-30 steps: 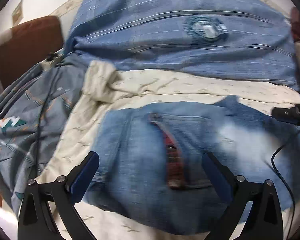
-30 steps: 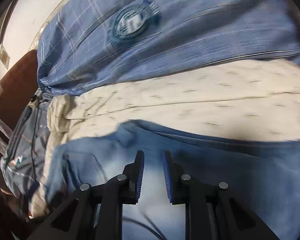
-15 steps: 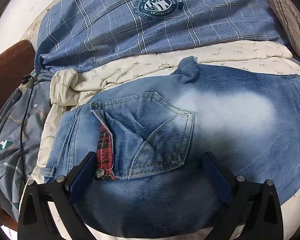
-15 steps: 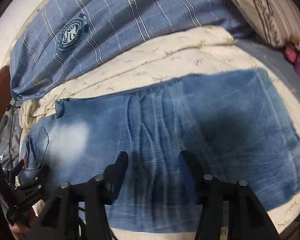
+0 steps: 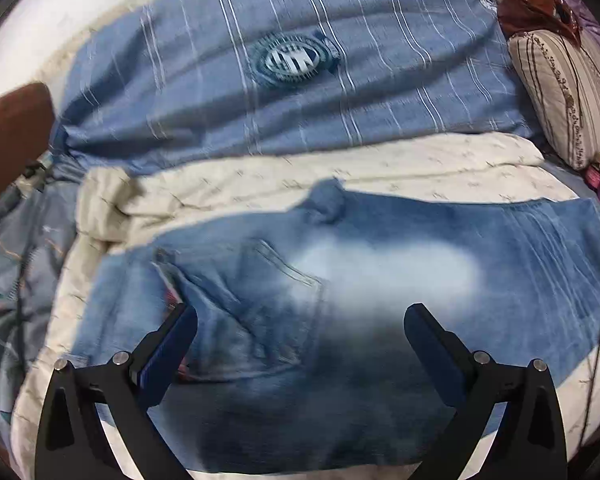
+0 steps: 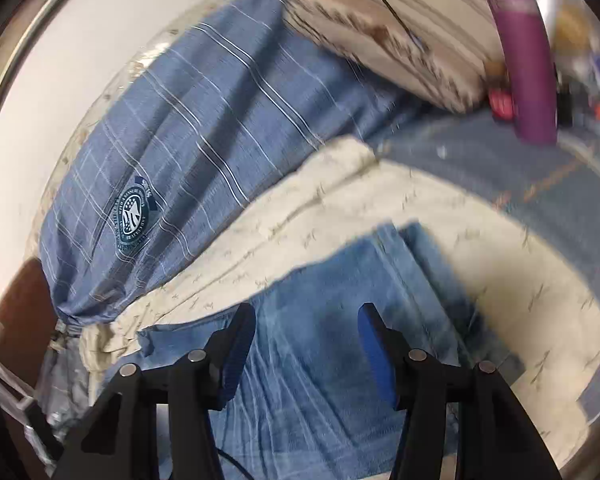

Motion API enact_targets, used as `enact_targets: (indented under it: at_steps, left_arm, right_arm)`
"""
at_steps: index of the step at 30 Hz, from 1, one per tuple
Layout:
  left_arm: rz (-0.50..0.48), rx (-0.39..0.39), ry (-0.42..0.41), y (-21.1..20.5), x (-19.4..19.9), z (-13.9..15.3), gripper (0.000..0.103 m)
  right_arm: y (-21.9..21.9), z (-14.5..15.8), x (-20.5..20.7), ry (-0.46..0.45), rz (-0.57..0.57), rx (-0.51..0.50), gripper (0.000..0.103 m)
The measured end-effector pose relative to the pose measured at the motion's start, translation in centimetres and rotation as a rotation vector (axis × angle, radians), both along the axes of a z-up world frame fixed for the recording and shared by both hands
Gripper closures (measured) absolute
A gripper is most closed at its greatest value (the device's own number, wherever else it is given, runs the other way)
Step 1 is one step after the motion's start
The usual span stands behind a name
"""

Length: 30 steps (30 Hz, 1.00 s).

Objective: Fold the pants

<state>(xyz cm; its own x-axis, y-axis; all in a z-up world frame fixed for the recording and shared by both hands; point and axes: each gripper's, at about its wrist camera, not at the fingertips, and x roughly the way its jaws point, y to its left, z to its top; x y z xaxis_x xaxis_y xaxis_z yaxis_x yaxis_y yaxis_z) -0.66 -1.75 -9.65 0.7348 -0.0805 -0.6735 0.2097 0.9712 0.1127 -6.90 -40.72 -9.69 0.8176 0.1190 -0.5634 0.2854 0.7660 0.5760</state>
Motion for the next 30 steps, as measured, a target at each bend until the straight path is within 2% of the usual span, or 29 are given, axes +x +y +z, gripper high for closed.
enact_targets:
  at_steps: [1, 3, 4, 5, 8, 10, 15, 17, 21, 26, 30]
  left_arm:
    - [-0.003, -0.006, 0.019, -0.2, 0.1, -0.2, 0.0]
    - [-0.004, 0.013, 0.083, -0.6, 0.7, -1.2, 0.0]
    - [0.002, 0.03, 0.117, -0.8, 1.0, -1.9, 0.0]
    - [0.015, 0.062, 0.13, -1.2, 1.2, -2.4, 0.0]
    - [0.001, 0.087, 0.1, -1.7, 0.9, -2.4, 0.0]
    - [-0.01, 0.061, 0.099, -1.8, 0.6, -2.1, 0.0]
    - [-0.003, 0.017, 0.039, -1.2, 0.1, -0.7, 0.0]
    - [0.005, 0.004, 0.015, -0.9, 0.0, -0.3, 0.0]
    - [0.018, -0.027, -0.007, -0.1, -0.1, 0.2, 0.0]
    - [0.03, -0.044, -0.02, 0.8, 0.0, 0.6, 0.0]
    - [0.043, -0.052, -0.028, 1.6, 0.0, 1.0, 0.0]
  right_arm:
    - [-0.2, -0.5, 0.2, 0.02, 0.01, 0.03, 0.046]
    - [-0.8, -1.8, 0.9, 0.109, -0.027, 0.024, 0.046]
    - [-1.3, -2.6, 1.2, 0.168, -0.055, 0.023, 0.046]
    - [-1.8, -3.1, 1.4, 0.187, -0.056, 0.046, 0.046]
    - [-1.8, -2.5, 1.0, 0.166, -0.063, 0.034, 0.046]
    - [-1.6, -1.9, 0.6, 0.152, -0.063, 0.003, 0.046]
    - [-0.2, 0.2, 0.7, 0.03, -0.062, -0.068, 0.044]
    - [0.5, 0.4, 1.6, 0.022, -0.048, -0.093, 0.044]
    - [1.6, -0.3, 3.9, 0.07, -0.023, -0.114, 0.044]
    - [1.6, -2.8, 6.4, 0.173, -0.019, -0.13, 0.043]
    - [2.0, -2.7, 6.7, 0.168, -0.02, -0.16, 0.037]
